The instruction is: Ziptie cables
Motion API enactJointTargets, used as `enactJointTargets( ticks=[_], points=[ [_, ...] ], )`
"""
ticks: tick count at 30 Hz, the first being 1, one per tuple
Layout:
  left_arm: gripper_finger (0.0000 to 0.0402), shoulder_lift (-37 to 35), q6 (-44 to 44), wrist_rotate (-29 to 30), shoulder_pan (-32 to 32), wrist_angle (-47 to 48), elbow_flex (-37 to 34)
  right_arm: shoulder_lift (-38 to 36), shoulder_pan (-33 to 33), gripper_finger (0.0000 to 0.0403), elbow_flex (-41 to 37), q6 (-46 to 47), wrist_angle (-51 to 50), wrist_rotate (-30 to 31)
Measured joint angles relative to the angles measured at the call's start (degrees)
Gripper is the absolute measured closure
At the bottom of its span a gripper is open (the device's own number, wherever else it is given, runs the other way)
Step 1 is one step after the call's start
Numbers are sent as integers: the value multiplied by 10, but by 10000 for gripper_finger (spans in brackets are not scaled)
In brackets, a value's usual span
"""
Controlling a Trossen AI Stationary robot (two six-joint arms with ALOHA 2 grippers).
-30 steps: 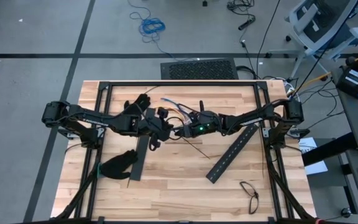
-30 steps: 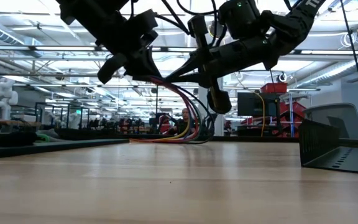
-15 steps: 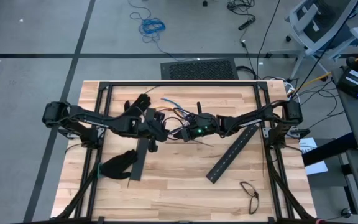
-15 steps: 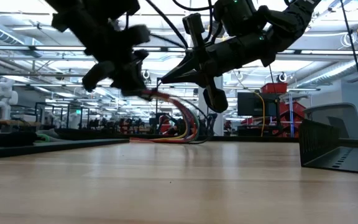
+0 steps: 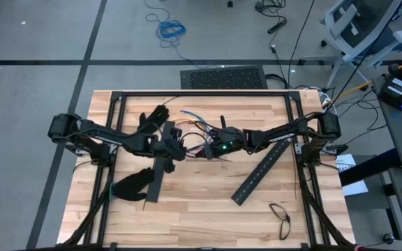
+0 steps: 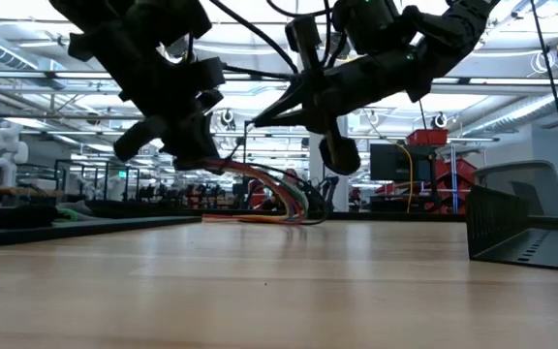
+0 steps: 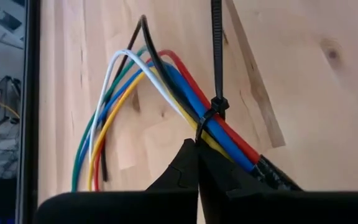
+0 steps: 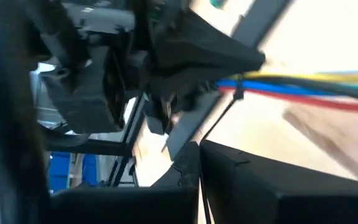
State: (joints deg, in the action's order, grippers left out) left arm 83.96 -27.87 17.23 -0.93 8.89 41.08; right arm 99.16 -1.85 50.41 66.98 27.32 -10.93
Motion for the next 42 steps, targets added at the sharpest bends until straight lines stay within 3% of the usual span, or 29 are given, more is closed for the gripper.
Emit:
enactJointTargets(
  ticks=[5,14,20,24,32,37,42],
  points=[
    [402,-2,-30,30,4,12,-1,-6,6,361,2,-5,-58,-4],
    [402,-4,-23,32,0,1,2,-4,27,214,1,-9,-122,10],
    [402,-4,68,-66,-10,3,3,-3,40,146,0,-16,-150,19],
    [396,-4,81,-80,-9,-2,3,-2,40,125,0,-14,-151,19],
    [302,-4,131,-175,-9,-7,4,-2,48,109,0,-27,-171,-1],
    [233,-3,132,-172,-9,-9,4,-2,51,108,0,-55,-202,-2],
    [188,-3,158,-184,-9,-9,4,-2,50,108,0,-81,-270,1]
  ],
)
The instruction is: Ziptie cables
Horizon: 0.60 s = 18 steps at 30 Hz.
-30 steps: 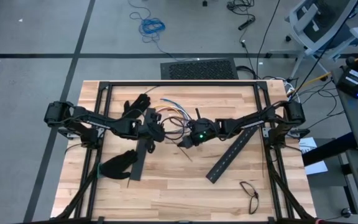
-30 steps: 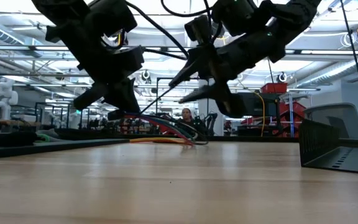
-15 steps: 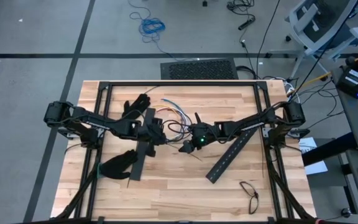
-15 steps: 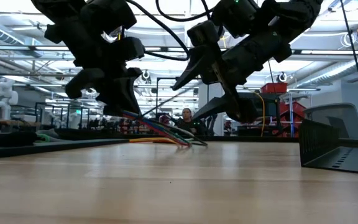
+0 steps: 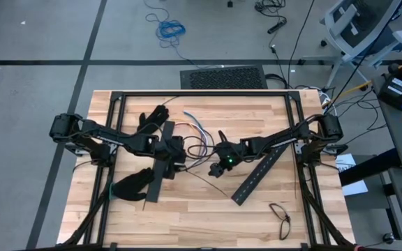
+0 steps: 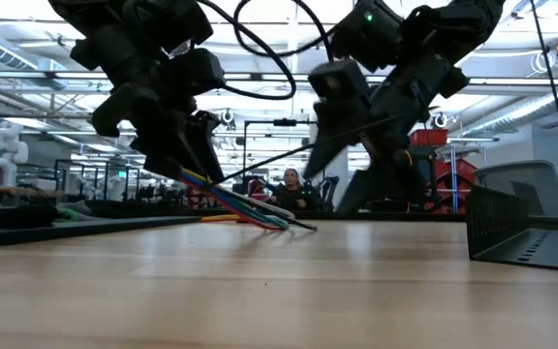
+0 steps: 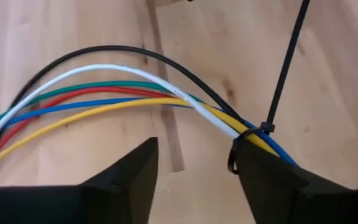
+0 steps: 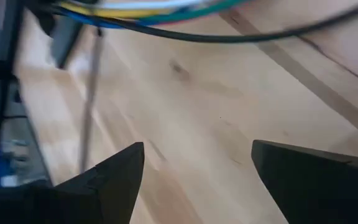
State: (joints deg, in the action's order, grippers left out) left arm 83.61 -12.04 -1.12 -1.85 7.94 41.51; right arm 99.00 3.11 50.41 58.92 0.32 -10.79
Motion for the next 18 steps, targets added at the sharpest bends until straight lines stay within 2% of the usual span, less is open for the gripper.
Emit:
enactJointTargets(
  ticks=[5,7,9,15,18],
  points=[
    [162,0,46,-34,5,13,3,0,0,108,0,-16,-20,-2],
    [156,-1,62,-93,17,68,22,0,0,108,0,-34,-32,-2],
    [155,-1,67,-124,30,128,49,0,-2,108,0,-46,-48,0],
    [155,-2,79,-124,85,161,90,0,-19,108,0,-62,-69,-8],
    [155,-3,80,-141,108,220,102,0,-18,108,0,-42,-67,-25]
  ],
)
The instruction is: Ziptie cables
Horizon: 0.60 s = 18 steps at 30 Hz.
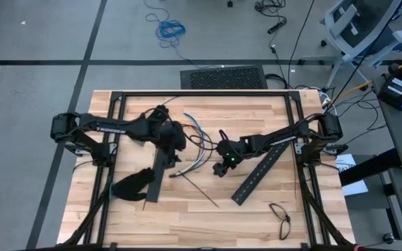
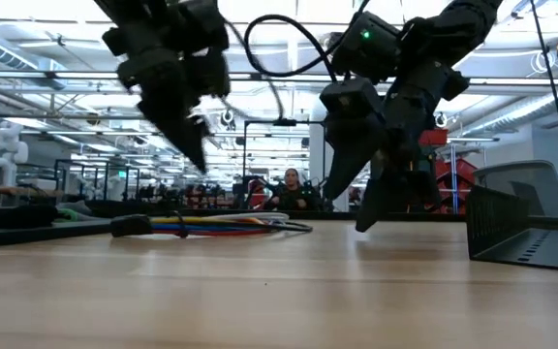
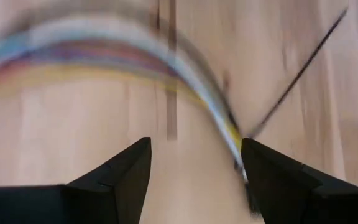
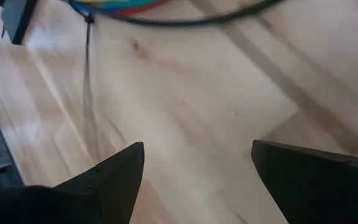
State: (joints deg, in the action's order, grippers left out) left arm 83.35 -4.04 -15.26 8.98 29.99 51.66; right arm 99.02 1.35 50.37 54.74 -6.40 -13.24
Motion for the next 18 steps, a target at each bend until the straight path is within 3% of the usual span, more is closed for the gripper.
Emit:
enactJointTargets(
  ticks=[3,7,9,13,18],
  points=[
    [155,0,-30,-16,25,51,-3,3,16,108,-7,46,-3,41],
    [155,3,-11,-119,49,60,-3,0,46,108,-23,115,15,102],
    [155,3,-14,-133,47,101,2,-3,63,108,-29,141,22,123],
    [155,0,-40,-112,20,174,7,-3,91,108,-30,182,22,156],
    [155,6,-38,-9,-57,110,-9,-3,100,108,-30,215,22,176]
  ],
)
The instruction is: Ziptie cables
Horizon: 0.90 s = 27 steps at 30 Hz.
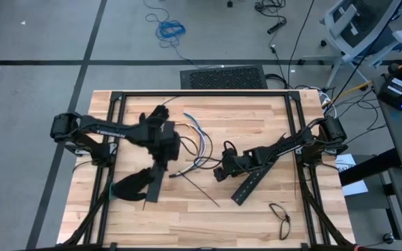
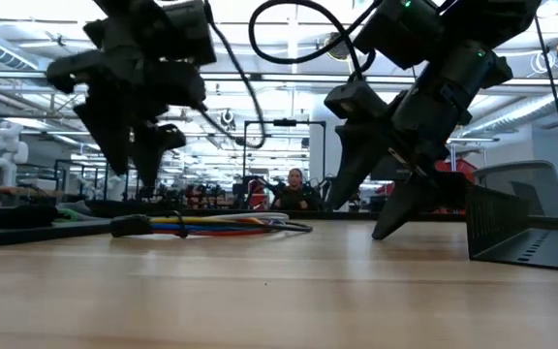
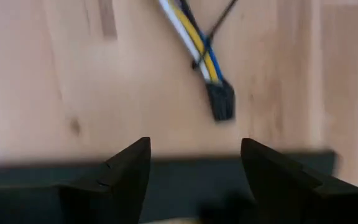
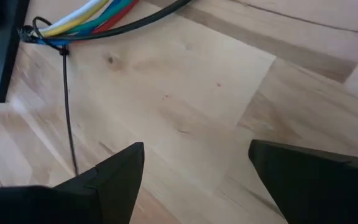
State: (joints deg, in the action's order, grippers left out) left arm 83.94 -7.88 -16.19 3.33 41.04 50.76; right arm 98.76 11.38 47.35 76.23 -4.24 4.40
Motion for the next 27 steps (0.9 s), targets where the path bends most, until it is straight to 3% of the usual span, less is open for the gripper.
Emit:
enactJointTargets(
  ticks=[7,20,27],
  points=[
    [155,38,47,115,-87,-73,-10,0,0,108,0,11,-1,0],
    [155,67,173,113,-137,-109,-10,1,0,108,-1,-12,-1,-2],
    [167,130,211,181,-151,-147,-8,1,0,108,-1,-15,-1,-2]
  ],
)
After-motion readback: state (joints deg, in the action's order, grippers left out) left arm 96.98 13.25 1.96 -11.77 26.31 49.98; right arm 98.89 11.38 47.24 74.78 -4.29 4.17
